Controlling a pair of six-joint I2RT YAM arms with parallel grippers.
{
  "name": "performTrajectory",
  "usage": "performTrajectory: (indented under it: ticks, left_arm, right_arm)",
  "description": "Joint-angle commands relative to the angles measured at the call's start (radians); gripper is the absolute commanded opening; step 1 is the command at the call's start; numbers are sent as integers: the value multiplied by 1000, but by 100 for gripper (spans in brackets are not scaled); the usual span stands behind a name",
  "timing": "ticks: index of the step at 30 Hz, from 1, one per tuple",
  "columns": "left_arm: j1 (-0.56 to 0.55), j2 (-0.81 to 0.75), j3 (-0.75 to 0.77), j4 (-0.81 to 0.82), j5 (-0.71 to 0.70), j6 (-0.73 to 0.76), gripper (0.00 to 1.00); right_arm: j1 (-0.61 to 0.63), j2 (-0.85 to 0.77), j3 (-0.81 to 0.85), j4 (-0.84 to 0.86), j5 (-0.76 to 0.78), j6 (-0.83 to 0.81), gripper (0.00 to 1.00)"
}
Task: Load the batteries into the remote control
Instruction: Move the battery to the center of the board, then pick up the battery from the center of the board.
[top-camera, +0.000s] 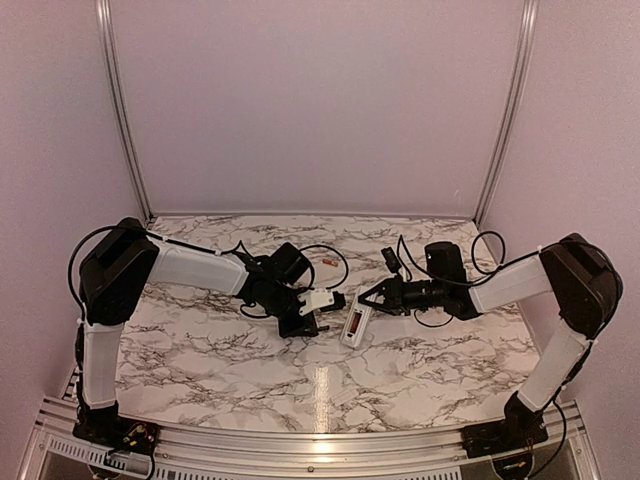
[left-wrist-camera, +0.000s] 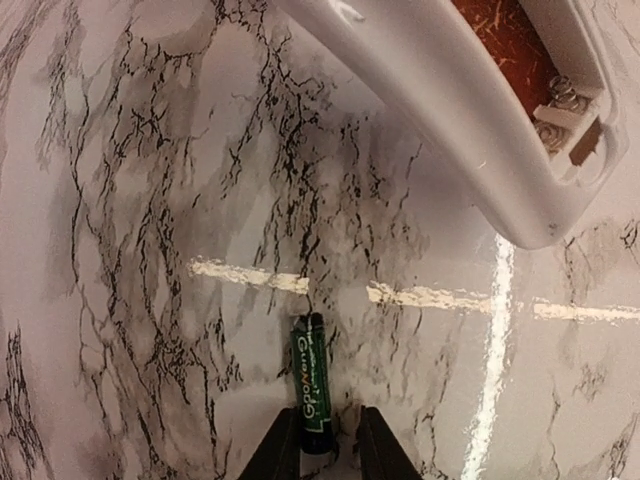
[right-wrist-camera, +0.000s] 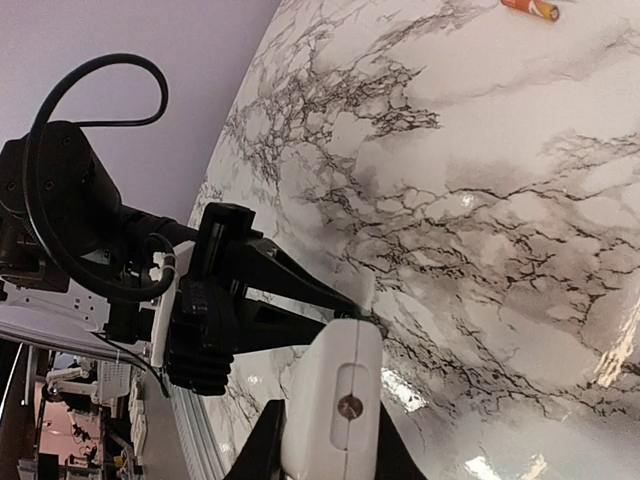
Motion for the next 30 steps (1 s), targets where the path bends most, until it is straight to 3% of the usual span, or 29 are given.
performTrajectory:
  ticks: [1,5,10,18,19,24,27,30]
  left_arm:
    - [-12,77,1,-87,-43,-5,17]
    - [-21,60,-22,-56,-41,-27,14]
    - [-45,82,2,-49,-89,-48,22]
    - [-55,77,-8,-19,-153,-108,4]
    - [-54,63,-19,-6,-165,-136,0]
    - [-55,-44,-81,55,-179,-373,0]
    - [-55,-133,-148,93,-84,-510,0]
    - [-57,-251,-281,241,59,-690,0]
  right_arm:
    - [-11,-23,-6,-5,-3,-11,0]
    - [-14,-28,-10,-13,-2,-15,0]
    - [-14,-30,-11,-15,-1,-16,0]
    - [-15,-46,-23,-24,7,-13,0]
    - [-15,-48,-27,-18,6,-6,0]
    - [-15,-56,-56,25,14,48,0]
    - [-15,-58,-77,60,21,92,0]
    - [-6,-60,-95,86,32,121,0]
